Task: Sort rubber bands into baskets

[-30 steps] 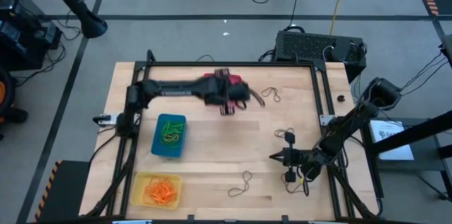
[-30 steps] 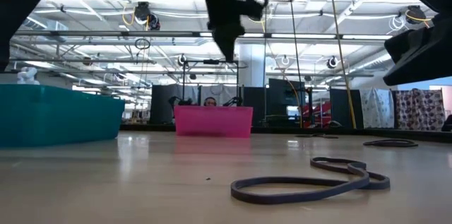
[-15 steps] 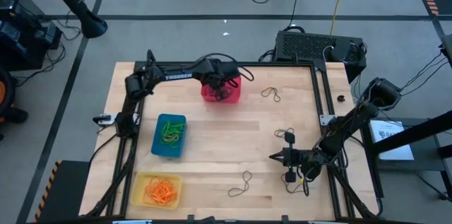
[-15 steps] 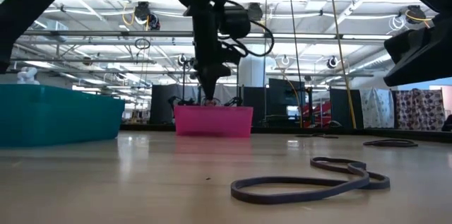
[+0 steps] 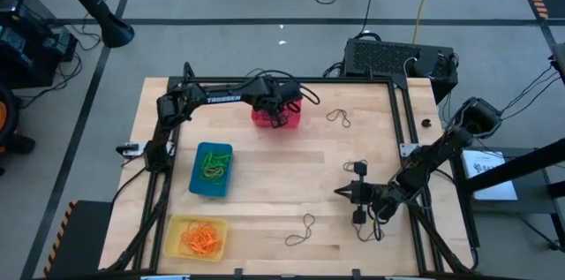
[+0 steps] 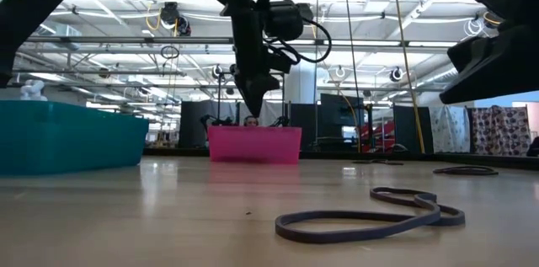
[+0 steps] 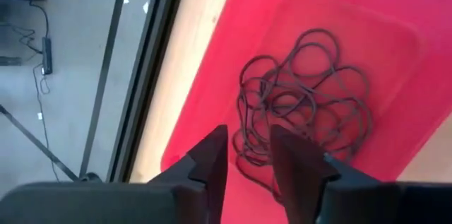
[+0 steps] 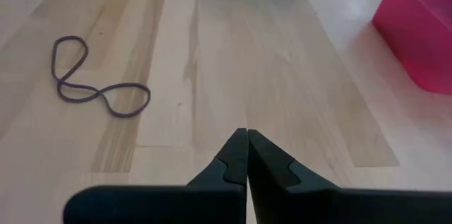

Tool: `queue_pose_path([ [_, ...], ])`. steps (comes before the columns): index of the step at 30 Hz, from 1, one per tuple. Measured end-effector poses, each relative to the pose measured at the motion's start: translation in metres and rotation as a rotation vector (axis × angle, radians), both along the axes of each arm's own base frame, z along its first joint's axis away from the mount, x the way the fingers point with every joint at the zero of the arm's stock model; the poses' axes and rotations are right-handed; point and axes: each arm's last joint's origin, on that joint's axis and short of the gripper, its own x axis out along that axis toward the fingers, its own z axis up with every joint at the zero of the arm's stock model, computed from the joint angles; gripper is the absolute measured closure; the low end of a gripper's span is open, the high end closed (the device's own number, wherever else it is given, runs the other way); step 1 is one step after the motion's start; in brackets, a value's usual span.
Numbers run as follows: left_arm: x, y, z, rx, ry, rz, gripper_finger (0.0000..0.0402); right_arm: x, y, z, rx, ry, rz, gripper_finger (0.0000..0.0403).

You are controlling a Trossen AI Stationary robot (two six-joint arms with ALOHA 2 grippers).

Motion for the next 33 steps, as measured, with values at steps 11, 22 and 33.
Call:
queue_pose_path([
  [11, 0.028, -0.035, 0.014, -0.241, -0.239, -0.226, 0.0279, 0.000, 0.000, 0.000, -0.014, 0.001, 0.005, 0.0403],
  [22, 0.049, -0.172, 0.018, -0.611, -0.352, -0.710, 0.0279, 0.000, 0.000, 0.000, -0.005, 0.012, 0.027, 0.0403],
  [33, 0.037, -0.334, -0.009, -0.461, -0.365, -0.994, 0.0279, 0.005, -0.002, 0.003, -0.002, -0.018, 0.021, 0.0403],
])
